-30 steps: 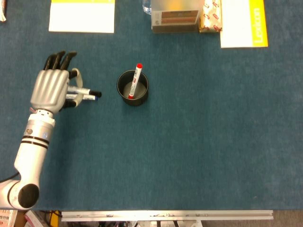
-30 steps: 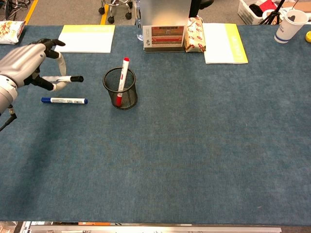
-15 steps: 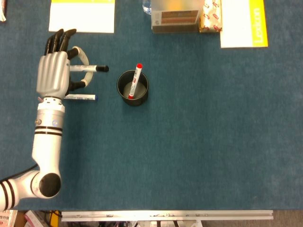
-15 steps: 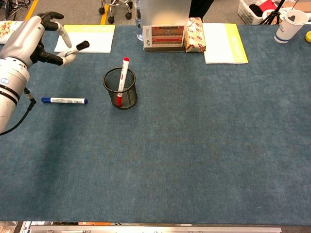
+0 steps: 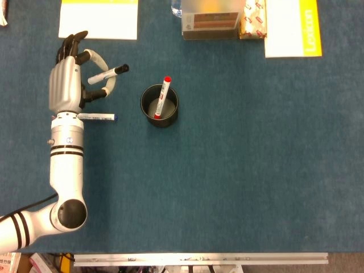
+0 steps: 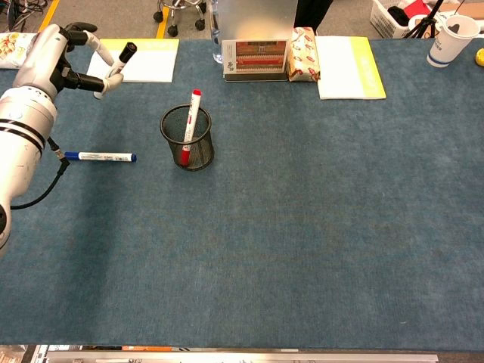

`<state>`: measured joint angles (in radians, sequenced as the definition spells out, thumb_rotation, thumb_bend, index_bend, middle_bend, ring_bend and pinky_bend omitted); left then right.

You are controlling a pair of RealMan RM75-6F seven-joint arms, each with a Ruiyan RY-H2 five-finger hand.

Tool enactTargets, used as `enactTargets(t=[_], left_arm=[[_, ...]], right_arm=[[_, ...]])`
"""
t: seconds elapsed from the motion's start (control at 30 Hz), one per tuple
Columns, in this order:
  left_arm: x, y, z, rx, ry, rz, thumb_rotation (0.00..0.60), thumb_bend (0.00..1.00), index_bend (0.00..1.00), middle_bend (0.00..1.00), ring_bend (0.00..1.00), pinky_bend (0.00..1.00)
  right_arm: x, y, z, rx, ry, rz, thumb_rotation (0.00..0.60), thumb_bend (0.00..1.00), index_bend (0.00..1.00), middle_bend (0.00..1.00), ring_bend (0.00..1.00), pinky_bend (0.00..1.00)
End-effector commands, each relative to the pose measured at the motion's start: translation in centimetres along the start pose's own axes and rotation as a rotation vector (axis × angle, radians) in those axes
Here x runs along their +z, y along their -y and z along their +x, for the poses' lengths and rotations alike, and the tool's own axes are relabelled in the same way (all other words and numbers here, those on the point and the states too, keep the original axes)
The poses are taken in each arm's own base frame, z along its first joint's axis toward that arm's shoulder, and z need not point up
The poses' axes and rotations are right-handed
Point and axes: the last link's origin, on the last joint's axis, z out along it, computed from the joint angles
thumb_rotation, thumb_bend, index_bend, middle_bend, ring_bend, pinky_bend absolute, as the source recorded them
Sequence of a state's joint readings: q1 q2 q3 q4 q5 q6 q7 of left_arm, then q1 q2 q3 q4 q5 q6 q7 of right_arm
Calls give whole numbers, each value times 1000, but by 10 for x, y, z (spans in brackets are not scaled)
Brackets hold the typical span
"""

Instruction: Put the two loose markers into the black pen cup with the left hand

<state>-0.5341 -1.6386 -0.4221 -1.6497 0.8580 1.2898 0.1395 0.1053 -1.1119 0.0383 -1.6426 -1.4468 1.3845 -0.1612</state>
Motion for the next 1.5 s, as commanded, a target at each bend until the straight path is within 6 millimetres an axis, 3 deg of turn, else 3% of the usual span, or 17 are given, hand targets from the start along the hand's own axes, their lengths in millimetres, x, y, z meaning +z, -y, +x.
enactTargets(t=[0.03, 0.57, 1.2, 1.5], left_arm=[[4, -3, -5, -87, 34, 37, 600, 328, 704, 126, 16, 70], [12, -15, -16, -194, 56, 13, 600, 330, 713, 127, 15, 70], [0, -42, -30, -332, 126, 48, 600, 341, 713, 127, 16, 70], [-4, -44, -42, -349, 174, 81, 600, 344, 714, 127, 16, 70]], right_arm=[[0, 0, 0, 0, 0, 0, 600, 115, 476, 392, 418, 438], [0, 0, -1, 1, 9, -1, 600, 115, 476, 392, 418, 438], [0, 1, -5, -3, 26, -4, 600, 116, 477, 392, 418, 438], [1, 0, -4, 0, 21, -6, 600, 115, 476, 392, 418, 438]])
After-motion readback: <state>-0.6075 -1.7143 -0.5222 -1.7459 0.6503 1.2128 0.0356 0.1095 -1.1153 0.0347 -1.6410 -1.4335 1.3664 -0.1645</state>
